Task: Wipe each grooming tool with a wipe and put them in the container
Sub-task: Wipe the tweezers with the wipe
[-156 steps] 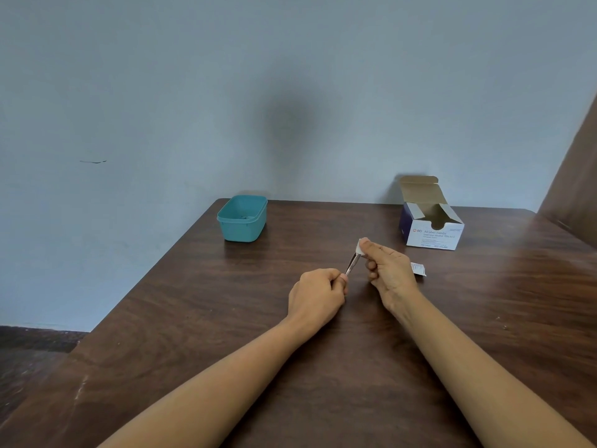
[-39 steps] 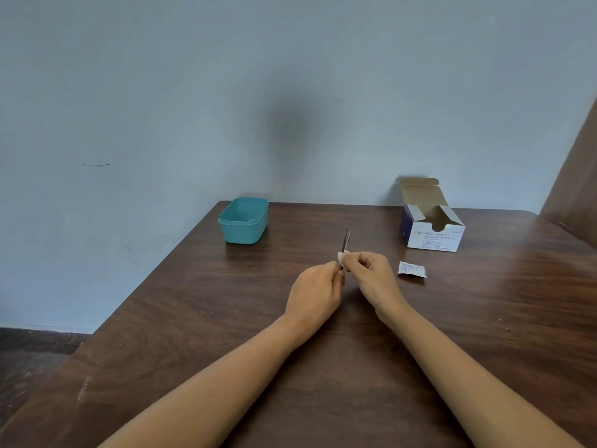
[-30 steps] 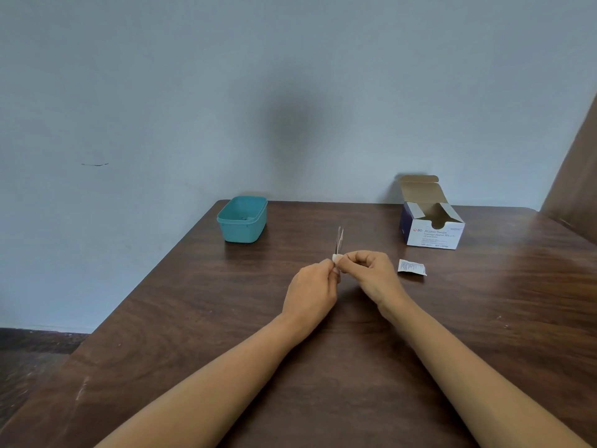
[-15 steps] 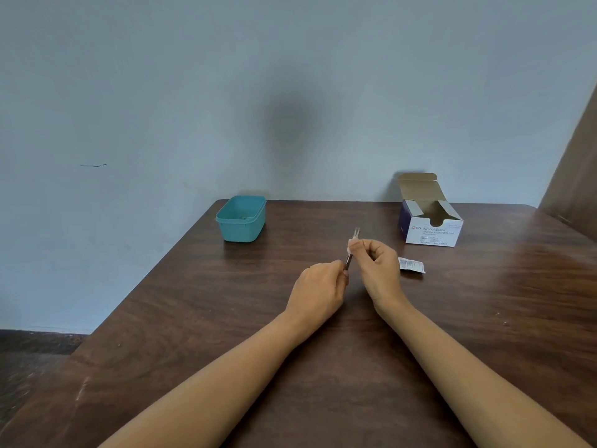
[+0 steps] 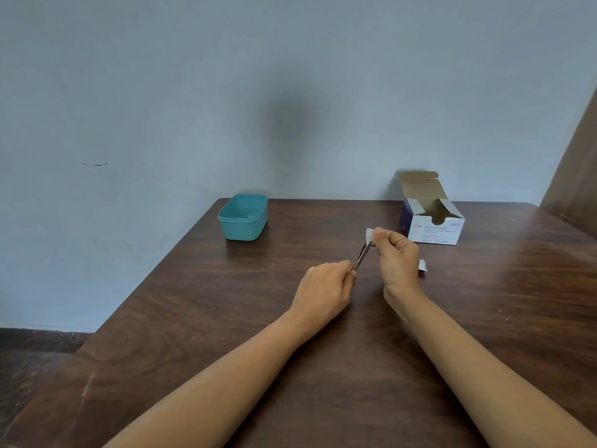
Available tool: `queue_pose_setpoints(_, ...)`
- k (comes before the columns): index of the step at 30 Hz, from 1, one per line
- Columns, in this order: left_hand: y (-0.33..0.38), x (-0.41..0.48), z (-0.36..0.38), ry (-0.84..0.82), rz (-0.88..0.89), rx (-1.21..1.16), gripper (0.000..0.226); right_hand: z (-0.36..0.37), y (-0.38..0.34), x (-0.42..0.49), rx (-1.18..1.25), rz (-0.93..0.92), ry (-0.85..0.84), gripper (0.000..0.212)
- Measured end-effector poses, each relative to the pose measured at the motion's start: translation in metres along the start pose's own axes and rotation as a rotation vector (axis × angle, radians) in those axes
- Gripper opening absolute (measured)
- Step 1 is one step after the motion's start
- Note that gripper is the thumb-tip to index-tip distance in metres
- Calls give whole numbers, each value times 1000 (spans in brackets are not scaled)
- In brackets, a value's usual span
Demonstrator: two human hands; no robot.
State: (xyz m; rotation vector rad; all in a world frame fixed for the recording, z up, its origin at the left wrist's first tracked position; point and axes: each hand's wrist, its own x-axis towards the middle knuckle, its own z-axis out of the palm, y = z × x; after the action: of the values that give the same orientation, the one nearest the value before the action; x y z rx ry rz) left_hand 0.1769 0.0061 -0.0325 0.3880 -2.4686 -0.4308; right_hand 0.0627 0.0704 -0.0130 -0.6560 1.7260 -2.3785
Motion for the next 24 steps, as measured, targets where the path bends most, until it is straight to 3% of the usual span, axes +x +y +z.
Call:
queue_pose_setpoints(3, -2, 0, 1, 3, -25, -43, 26, 0, -3, 0, -12, 19, -2, 30)
queue_pose_setpoints(7, -3, -2, 0, 7, -89, -166, 26, -4, -5, 4, 124, 228, 11, 10)
queue_pose_setpoints(11, -5, -3, -5, 69, -134, -381, 23, -6, -4, 4, 192, 335, 4, 7)
queue_pose_setpoints(18, -10, 3, -9, 44, -217, -681, 30, -2, -4, -5, 114, 369, -246, 5)
queue_pose_setpoints(24, -11, 4, -8, 41, -258, -730, 31, -3, -4, -8, 103, 353, -391, 9)
